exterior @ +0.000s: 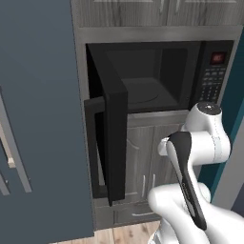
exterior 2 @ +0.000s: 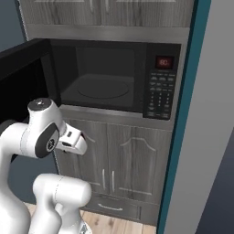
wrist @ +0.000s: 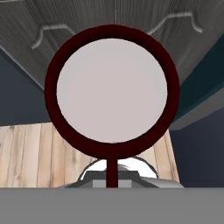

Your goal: Pick the mug from the counter and place it inside the microwave. Then close the microwave.

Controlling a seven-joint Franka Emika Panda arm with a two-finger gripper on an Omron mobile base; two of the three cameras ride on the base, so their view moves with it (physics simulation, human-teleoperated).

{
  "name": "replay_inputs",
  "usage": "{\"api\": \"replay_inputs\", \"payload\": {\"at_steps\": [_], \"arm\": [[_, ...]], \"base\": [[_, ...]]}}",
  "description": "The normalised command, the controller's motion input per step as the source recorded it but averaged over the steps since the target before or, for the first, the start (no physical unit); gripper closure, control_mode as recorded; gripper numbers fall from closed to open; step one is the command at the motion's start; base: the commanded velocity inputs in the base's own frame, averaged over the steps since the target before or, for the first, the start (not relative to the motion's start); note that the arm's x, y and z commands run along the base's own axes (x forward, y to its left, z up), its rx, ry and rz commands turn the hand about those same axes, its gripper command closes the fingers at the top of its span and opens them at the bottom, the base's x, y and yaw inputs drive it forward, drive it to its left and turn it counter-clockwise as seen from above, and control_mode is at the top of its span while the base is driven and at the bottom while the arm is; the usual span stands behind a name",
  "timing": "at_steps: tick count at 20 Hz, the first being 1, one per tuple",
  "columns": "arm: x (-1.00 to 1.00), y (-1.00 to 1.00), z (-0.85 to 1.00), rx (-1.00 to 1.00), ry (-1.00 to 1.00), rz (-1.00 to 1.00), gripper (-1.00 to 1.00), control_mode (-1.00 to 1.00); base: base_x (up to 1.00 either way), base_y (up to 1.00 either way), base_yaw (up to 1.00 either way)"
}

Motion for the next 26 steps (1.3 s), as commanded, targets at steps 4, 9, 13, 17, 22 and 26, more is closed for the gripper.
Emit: {"api": "replay_inputs", "payload": {"at_steps": [4,9,13,17,22,26], "arm": [[0.0,0.12,0.28,-0.04,-0.08,0.02,1.0,-1.0],[0.09,0.0,0.65,0.0,-0.11,0.0,1.0,-1.0],[0.06,-0.07,0.5,0.02,-0.07,0.0,1.0,-1.0],[0.21,-0.05,0.21,0.02,-0.1,0.0,1.0,-1.0],[0.39,0.0,0.24,0.0,-0.08,0.0,1.0,-1.0],[0.48,0.0,0.25,0.0,-0.01,0.0,1.0,-1.0]], "base": [[0.0,0.0,0.0],[0.0,0.0,0.0],[0.0,0.0,0.0],[0.0,0.0,0.0],[0.0,0.0,0.0],[0.0,0.0,0.0]]}}
